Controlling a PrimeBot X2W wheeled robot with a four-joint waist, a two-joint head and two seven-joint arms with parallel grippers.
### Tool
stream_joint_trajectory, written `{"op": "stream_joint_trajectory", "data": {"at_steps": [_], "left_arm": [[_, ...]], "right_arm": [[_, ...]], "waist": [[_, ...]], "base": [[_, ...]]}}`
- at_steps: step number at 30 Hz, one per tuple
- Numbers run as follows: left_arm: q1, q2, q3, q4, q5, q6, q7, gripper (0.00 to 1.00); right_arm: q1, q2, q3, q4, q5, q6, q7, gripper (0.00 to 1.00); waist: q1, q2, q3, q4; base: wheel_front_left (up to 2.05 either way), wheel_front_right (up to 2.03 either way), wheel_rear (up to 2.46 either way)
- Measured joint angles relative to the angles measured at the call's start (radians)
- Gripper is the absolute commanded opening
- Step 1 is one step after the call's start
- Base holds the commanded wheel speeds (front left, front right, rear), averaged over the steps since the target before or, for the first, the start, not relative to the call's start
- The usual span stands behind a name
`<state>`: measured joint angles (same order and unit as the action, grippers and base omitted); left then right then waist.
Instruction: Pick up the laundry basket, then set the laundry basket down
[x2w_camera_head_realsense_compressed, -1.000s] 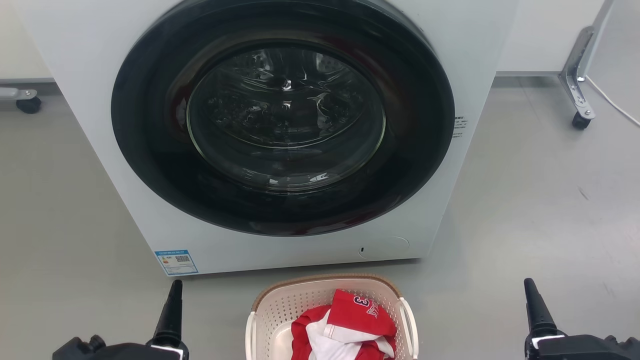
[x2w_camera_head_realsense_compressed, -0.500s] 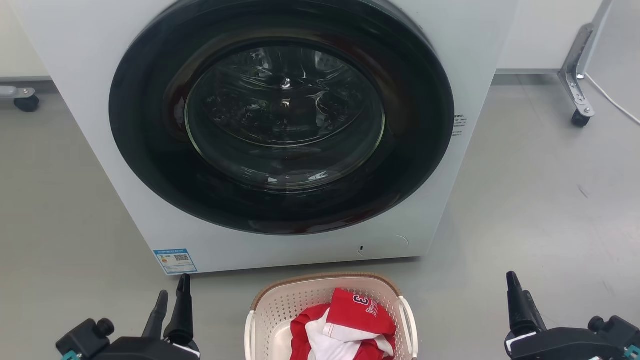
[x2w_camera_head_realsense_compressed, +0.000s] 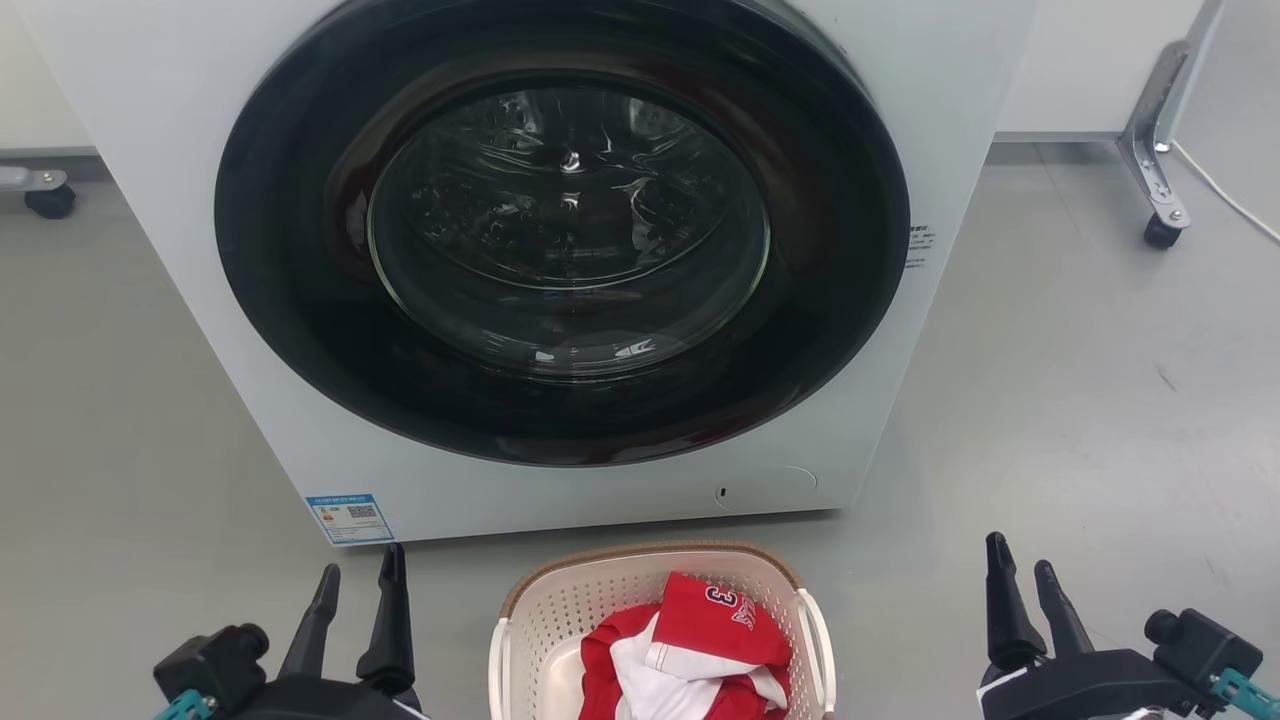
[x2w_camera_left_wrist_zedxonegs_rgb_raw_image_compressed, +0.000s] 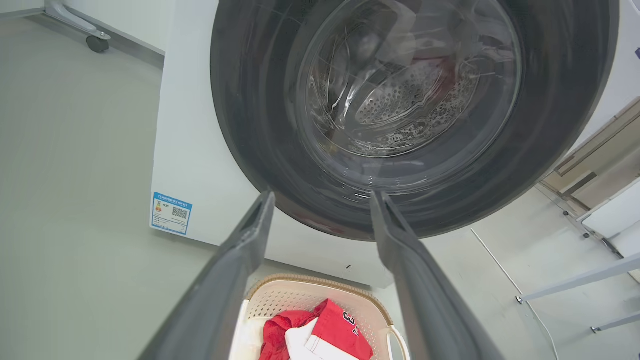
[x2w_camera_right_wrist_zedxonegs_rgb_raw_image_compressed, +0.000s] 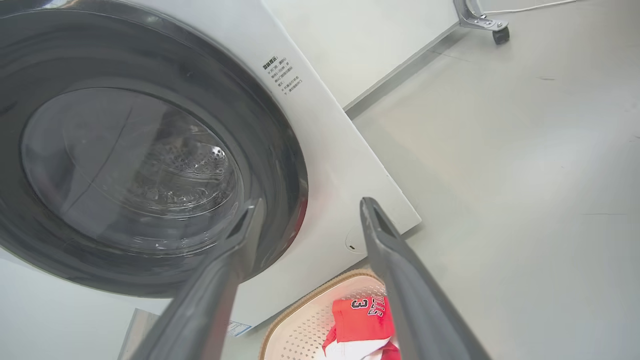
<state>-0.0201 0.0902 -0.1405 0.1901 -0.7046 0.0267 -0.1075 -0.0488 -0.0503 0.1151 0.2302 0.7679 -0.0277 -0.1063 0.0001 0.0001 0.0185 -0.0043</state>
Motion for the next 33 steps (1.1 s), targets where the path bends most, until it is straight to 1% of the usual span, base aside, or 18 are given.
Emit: {"op": "stream_joint_trajectory", "data": {"at_steps": [28,29,33], "left_arm": [[0.007,0.003,-0.075,-0.063,0.466,0.071,-0.102,1.0],[0.007,0.003,-0.082,-0.067,0.493,0.074,-0.112,1.0],[0.007,0.004,-0.095,-0.073,0.556,0.085,-0.125,1.0]], "right_arm": [[0.0,-0.002,0.087,-0.065,-0.426,-0.069,-0.104,1.0],[0.0,-0.002,0.092,-0.068,-0.461,-0.073,-0.113,1.0],[0.0,-0.002,0.105,-0.077,-0.52,-0.085,-0.125,1.0]], "waist": [[-0.0001,0.0,0.014,0.001],[-0.0001,0.0,0.015,0.001],[-0.0001,0.0,0.016,0.001]], "base": [[0.0,0.0,0.0],[0.0,0.0,0.0],[0.0,0.0,0.0]]}}
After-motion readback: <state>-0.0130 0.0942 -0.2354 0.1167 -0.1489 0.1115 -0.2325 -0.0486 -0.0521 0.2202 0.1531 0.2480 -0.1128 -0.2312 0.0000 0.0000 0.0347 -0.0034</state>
